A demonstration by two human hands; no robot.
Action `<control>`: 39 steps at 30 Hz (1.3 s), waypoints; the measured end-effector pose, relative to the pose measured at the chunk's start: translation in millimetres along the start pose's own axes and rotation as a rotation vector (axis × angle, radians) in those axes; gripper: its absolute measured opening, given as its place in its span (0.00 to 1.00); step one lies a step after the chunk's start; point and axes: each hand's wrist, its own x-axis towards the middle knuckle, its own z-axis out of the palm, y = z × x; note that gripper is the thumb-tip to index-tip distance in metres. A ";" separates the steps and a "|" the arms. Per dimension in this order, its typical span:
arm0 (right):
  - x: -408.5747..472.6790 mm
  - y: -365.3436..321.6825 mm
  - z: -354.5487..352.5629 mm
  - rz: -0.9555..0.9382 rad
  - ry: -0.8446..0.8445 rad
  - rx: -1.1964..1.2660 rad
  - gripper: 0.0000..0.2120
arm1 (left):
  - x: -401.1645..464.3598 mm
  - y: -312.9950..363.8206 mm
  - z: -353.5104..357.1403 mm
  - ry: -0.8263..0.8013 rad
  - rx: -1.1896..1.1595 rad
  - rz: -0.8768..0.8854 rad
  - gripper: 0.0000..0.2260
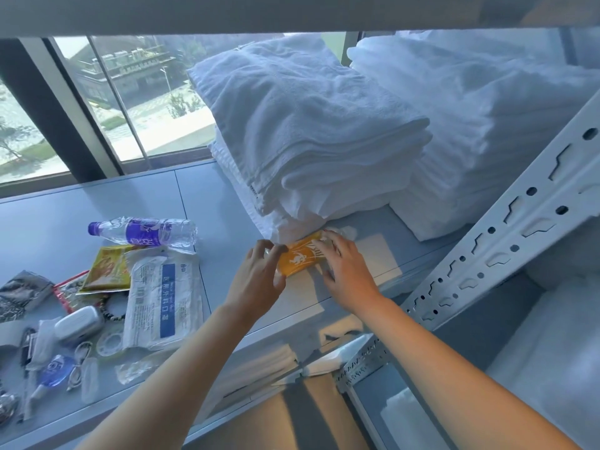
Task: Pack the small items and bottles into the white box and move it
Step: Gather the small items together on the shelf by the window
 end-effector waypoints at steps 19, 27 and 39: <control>23.8 -114.4 66.3 -0.253 -0.079 0.393 0.18 | -115.9 -38.7 -35.8 0.292 0.219 -0.270 0.21; 56.1 -143.5 76.7 -0.312 -0.237 0.427 0.22 | -122.5 -42.6 -43.1 0.323 0.282 -0.357 0.25; 72.8 -161.5 73.5 -0.293 -0.255 0.443 0.29 | -129.7 -46.7 -56.0 0.286 0.178 -0.396 0.24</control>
